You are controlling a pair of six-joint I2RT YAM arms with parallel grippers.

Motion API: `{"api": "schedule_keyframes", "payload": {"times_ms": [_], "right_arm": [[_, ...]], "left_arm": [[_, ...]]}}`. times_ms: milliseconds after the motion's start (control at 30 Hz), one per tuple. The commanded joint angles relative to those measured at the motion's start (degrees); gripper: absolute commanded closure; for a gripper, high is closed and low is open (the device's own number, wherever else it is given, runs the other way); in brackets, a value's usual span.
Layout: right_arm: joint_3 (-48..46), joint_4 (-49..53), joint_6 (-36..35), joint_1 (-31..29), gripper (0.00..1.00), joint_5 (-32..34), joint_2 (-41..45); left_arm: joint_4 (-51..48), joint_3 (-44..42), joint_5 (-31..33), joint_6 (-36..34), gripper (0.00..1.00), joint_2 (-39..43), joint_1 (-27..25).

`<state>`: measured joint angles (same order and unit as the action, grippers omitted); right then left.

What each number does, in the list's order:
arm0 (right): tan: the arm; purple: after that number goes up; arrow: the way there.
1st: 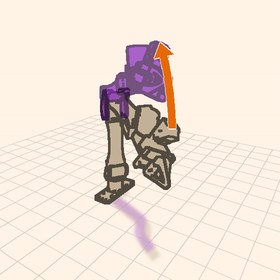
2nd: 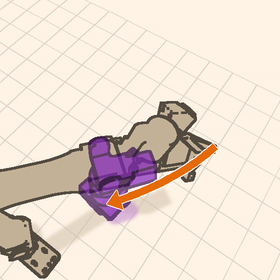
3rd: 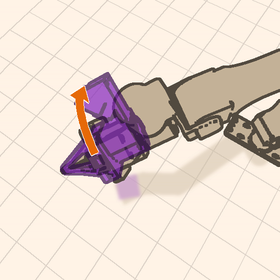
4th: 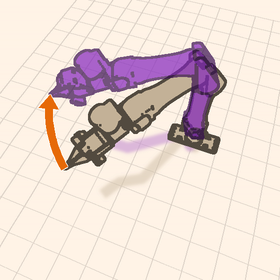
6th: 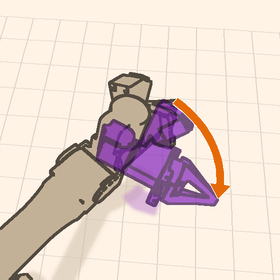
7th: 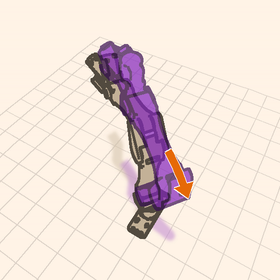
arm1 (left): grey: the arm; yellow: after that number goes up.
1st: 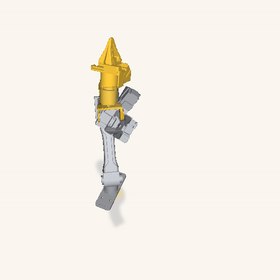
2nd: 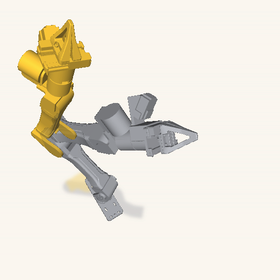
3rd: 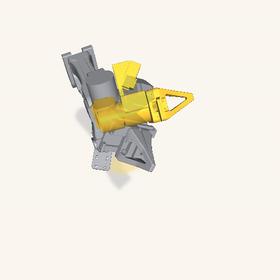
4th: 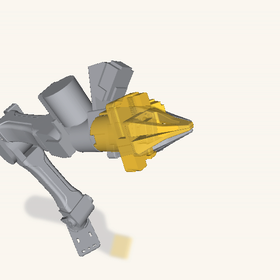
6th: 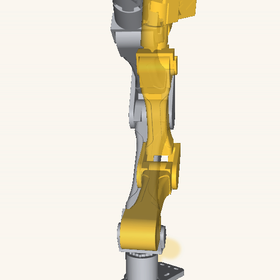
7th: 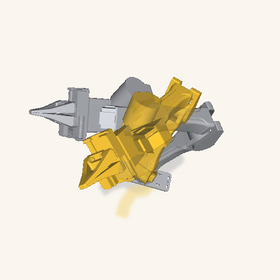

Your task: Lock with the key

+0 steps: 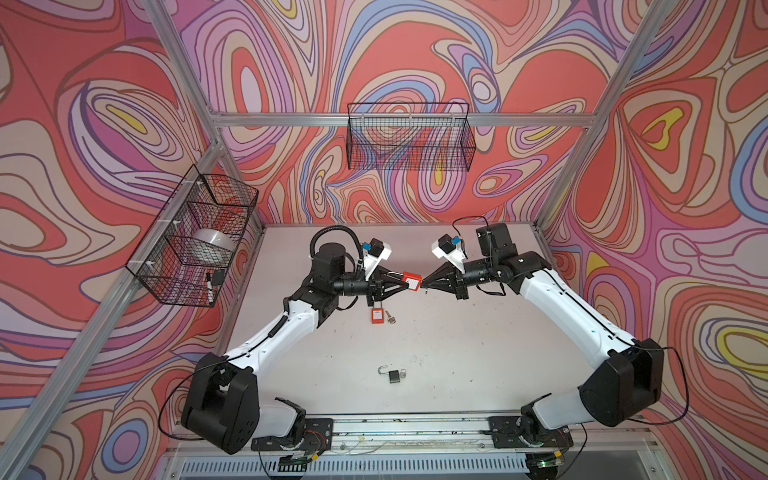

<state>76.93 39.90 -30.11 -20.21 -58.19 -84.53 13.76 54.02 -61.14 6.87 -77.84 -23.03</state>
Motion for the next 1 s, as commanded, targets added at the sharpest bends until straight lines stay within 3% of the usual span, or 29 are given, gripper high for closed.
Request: {"api": "schedule_keyframes", "payload": {"times_ms": [0,300,767,867,967], "right_arm": [[-0.9,6.0,-1.0,2.9,1.0,5.4,1.2],[-0.6,8.5,-2.3,3.8,1.0,5.6,1.1],[-2.0,8.8,-3.0,7.0,1.0,6.8,3.4],[-5.0,2.2,1.7,7.1,1.0,10.2,5.5],[-9.2,-6.6,13.2,7.1,1.0,16.5,7.9]], "left_arm": [[4.1,-0.4,2.6,0.4,1.0,2.7,1.7],[7.1,-0.9,2.0,3.3,1.0,3.0,2.8],[-1.1,-0.1,2.4,-1.8,1.0,3.6,4.0],[-10.9,2.6,4.0,-6.3,1.0,2.2,4.0],[-23.8,7.0,9.0,-11.3,1.0,-0.6,3.9]]}}
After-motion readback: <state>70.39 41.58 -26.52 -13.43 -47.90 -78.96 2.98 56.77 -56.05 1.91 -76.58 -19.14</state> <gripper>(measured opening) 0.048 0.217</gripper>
